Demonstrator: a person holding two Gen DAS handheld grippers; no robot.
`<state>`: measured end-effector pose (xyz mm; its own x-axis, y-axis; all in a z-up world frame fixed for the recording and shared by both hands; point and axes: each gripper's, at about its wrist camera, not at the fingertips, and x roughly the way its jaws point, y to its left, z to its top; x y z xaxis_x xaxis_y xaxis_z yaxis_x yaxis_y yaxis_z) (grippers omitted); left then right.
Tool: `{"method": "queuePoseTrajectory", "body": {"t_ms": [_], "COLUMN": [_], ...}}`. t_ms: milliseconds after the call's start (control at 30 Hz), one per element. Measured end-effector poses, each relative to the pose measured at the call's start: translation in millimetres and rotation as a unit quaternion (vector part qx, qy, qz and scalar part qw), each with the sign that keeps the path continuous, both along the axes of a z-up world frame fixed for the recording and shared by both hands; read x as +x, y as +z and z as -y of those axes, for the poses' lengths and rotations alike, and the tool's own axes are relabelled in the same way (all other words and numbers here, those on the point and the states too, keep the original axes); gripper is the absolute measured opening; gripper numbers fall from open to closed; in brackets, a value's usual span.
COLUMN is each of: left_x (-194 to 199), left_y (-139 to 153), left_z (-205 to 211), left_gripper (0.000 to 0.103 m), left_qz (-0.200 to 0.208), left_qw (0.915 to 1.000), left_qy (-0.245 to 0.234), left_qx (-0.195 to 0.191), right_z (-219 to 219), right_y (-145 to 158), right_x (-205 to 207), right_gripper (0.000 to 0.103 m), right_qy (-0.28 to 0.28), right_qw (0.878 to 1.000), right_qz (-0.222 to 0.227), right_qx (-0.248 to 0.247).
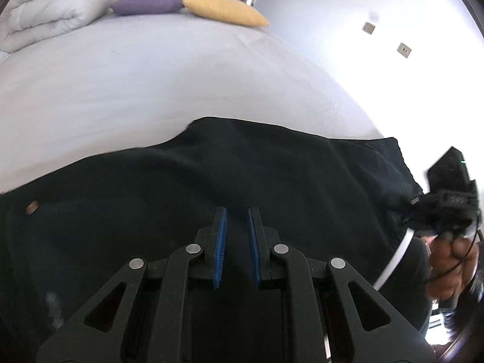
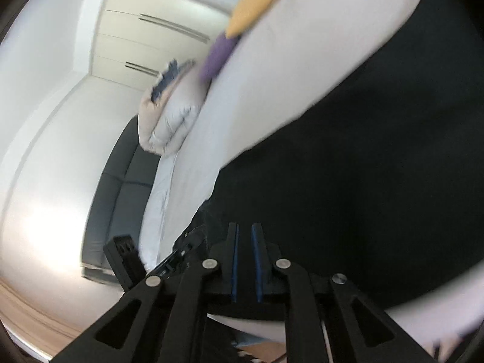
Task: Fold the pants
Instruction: 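Smooth the folded jeans with the right gripper while the left gripper holds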
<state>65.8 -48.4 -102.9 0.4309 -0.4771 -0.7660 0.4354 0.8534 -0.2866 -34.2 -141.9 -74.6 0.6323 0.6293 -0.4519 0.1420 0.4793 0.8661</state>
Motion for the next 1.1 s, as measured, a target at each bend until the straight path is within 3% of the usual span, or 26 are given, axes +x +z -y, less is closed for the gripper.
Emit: {"method": "queuePoseTrajectory", "body": {"t_ms": [67,100,133,167,300,400,533,600,700,800,867,967,1033,1100], "left_x": [9,13,16,18,22,24,24,19,14,13,10,0,-4,-7], "left_y": [-9,-16,-24,-32,-45,-47,-51,-53,-53,-51,-41,-29,-28,-38], "left_z": [12,16,17,15,3,4,2,-5,-18,-18,-14,11,33,46], "left_gripper": [0.014,0.014,0.014,0.013,0.013,0.013,0.013,0.013,0.013,0.013,0.013,0.014,0.014,0.014], "left_qz": [-0.003,-0.009,-0.017,-0.025,-0.034,-0.029,-0.025,-0.026,-0.023,-0.026,-0.023,-0.005,-0.001,-0.011], "left_qw": [0.9996,0.9991,0.9986,0.9984,0.9994,0.9995,0.9997,0.9996,0.9996,0.9994,0.9993,0.9995,0.9995,0.9989], "left_qy": [-0.009,-0.010,-0.008,-0.005,0.005,0.004,0.005,0.005,0.006,0.019,0.025,-0.006,-0.030,-0.045], "left_qx": [0.027,0.040,0.050,0.050,0.006,0.008,-0.003,-0.011,-0.016,-0.013,-0.016,-0.029,-0.014,0.007], "right_z": [-11,-10,-3,4,55,108,161,188,220,219,195,116,66,40], "right_y": [-20,-33,-41,-46,-39,-39,-32,-20,-8,24,39,35,13,-11], "right_x": [20,28,30,32,38,37,31,16,-16,-52,-62,-37,-12,-3], "right_gripper": [0.011,0.009,0.000,0.000,0.000,0.000,0.000,0.000,0.000,0.005,0.005,0.005,0.005,0.005], "right_qy": [0.010,-0.002,-0.013,-0.025,-0.082,-0.152,-0.221,-0.272,-0.338,-0.369,-0.336,-0.199,-0.126,-0.090], "right_qw": [0.999,0.998,0.998,0.997,0.995,0.987,0.975,0.961,0.939,0.923,0.937,0.978,0.991,0.996], "right_qz": [-0.030,-0.056,-0.065,-0.064,-0.061,-0.053,-0.035,-0.025,-0.025,-0.028,0.008,0.039,0.028,-0.006], "right_qx": [0.003,0.002,0.014,0.034,0.006,0.017,-0.010,-0.048,-0.057,-0.109,-0.095,-0.049,-0.023,-0.018]}}
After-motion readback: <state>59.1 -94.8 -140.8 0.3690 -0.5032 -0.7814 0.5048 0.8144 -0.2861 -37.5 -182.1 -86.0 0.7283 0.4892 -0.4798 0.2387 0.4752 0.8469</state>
